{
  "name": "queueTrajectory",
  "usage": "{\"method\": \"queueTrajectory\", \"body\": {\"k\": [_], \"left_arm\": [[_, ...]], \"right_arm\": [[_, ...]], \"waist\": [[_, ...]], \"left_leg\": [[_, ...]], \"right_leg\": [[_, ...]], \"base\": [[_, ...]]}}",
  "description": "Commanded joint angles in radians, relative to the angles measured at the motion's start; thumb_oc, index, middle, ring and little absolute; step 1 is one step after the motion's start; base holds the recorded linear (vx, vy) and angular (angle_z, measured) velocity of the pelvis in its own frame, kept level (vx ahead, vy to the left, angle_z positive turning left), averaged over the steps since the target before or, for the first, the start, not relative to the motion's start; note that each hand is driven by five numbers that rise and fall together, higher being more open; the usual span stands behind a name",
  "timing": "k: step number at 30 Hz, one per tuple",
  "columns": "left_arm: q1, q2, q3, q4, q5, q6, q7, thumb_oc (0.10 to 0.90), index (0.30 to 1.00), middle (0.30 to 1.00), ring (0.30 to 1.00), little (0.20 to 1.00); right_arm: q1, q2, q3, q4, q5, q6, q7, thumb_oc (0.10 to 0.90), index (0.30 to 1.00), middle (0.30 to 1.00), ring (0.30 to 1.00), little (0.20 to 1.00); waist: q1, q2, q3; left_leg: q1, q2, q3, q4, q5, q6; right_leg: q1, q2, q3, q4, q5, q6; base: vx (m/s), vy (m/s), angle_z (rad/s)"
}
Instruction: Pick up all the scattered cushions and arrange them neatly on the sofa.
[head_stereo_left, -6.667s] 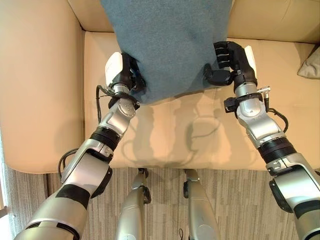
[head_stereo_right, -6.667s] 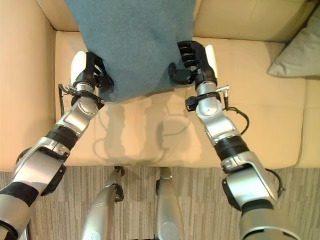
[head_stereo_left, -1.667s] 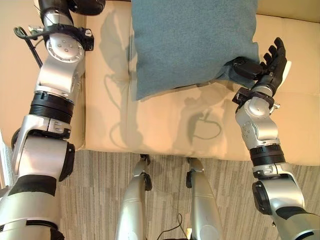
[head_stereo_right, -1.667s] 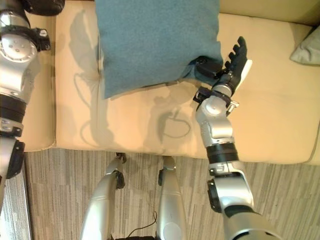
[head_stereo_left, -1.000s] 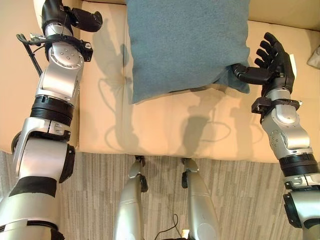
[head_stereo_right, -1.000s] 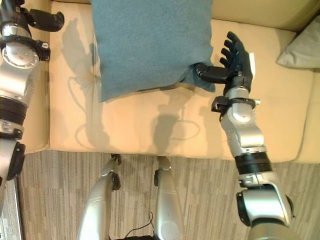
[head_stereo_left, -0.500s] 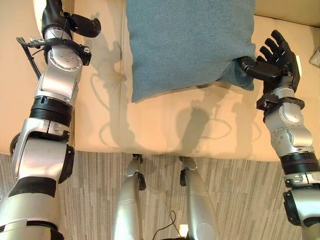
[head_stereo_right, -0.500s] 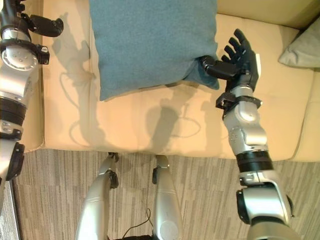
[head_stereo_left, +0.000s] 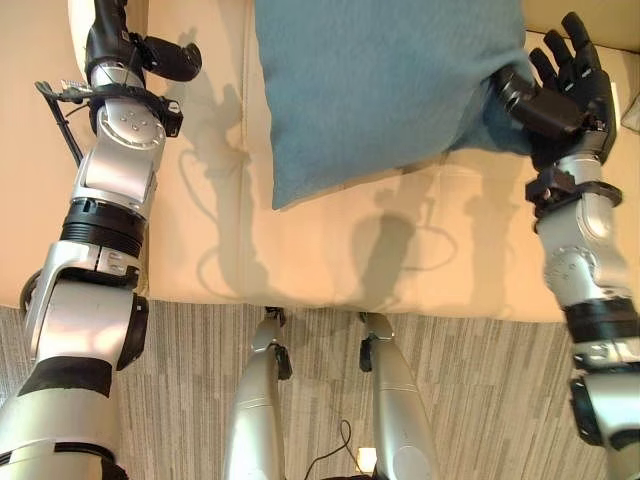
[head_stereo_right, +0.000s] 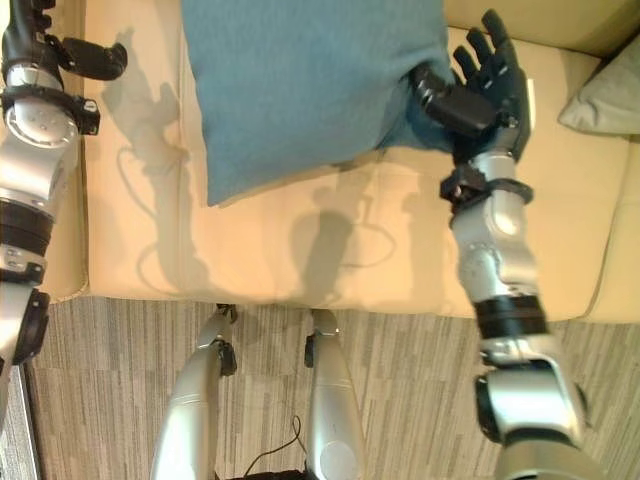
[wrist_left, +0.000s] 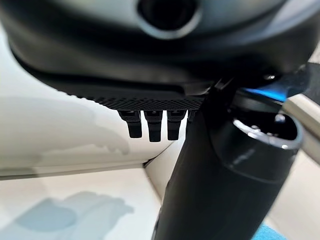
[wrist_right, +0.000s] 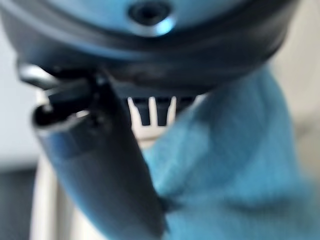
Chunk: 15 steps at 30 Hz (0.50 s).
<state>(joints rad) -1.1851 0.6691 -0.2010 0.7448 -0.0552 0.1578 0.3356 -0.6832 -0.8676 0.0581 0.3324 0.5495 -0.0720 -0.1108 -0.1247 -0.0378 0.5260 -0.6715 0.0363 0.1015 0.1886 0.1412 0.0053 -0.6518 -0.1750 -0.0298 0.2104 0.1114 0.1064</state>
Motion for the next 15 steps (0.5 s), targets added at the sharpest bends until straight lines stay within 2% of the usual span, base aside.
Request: {"method": "queueTrajectory", "body": {"k": [1,6,9,10,12,15], "left_arm": [[0.064,0.01,0.076,-0.032,0.081,-0.038,0.008,0.8,0.9,0.9,0.9,0.9],[0.079,-0.008,0.076,-0.028,0.093,-0.032,0.006,0.8,0.9,0.9,0.9,0.9],[0.068,-0.017,0.064,-0.026,0.085,-0.035,0.013,0.8,0.9,0.9,0.9,0.9],[0.05,-0.03,0.044,-0.014,0.071,-0.044,0.034,0.8,0.9,0.9,0.9,0.9],[0.034,-0.036,0.021,-0.01,0.046,-0.059,0.045,0.8,0.9,0.9,0.9,0.9],[0.015,-0.03,0.007,-0.016,0.022,-0.084,0.059,0.8,0.9,0.9,0.9,0.9]], "right_arm": [[0.023,-0.122,-0.213,-0.01,-0.301,0.002,-0.06,0.8,0.9,0.9,0.9,0.9],[0.007,-0.13,-0.262,0.027,-0.366,0.013,-0.133,0.8,0.9,0.9,0.9,0.9],[-0.028,-0.118,-0.274,0.046,-0.316,-0.017,-0.18,0.8,0.9,0.9,0.9,0.9],[-0.079,-0.074,-0.274,0.066,-0.194,-0.08,-0.215,0.8,0.9,0.9,0.9,0.9],[-0.12,-0.01,-0.247,0.083,-0.042,-0.141,-0.2,0.8,0.9,0.9,0.9,0.9],[-0.17,0.032,-0.179,0.117,0.026,-0.154,-0.194,0.8,0.9,0.9,0.9,0.9]], "waist": [[0.017,-0.029,-0.147],[0.017,-0.029,-0.152],[0.018,-0.026,-0.151],[0.02,-0.026,-0.151],[0.022,-0.024,-0.147],[0.03,-0.021,-0.145]], "left_leg": [[0.016,-0.019,-0.033,0.083,-0.236,-0.006],[0.013,-0.022,-0.04,0.087,-0.239,-0.003],[0.015,-0.022,-0.041,0.084,-0.239,-0.002],[0.014,-0.023,-0.04,0.085,-0.24,-0.001],[0.014,-0.023,-0.039,0.085,-0.24,-0.002],[0.015,-0.024,-0.035,0.081,-0.239,-0.003]], "right_leg": [[0.009,0.015,-0.066,0.09,-0.157,-0.006],[0.01,0.017,-0.064,0.086,-0.16,-0.01],[0.01,0.018,-0.063,0.085,-0.159,-0.011],[0.009,0.019,-0.062,0.083,-0.157,-0.011],[0.008,0.02,-0.061,0.081,-0.156,-0.013],[0.004,0.02,-0.061,0.075,-0.151,-0.013]], "base": [[0.0,0.0,0.0],[0.0,0.0,0.0],[0.0,0.0,0.0],[0.0,0.0,0.0],[0.0,0.0,0.0],[0.0,0.0,0.0]]}}
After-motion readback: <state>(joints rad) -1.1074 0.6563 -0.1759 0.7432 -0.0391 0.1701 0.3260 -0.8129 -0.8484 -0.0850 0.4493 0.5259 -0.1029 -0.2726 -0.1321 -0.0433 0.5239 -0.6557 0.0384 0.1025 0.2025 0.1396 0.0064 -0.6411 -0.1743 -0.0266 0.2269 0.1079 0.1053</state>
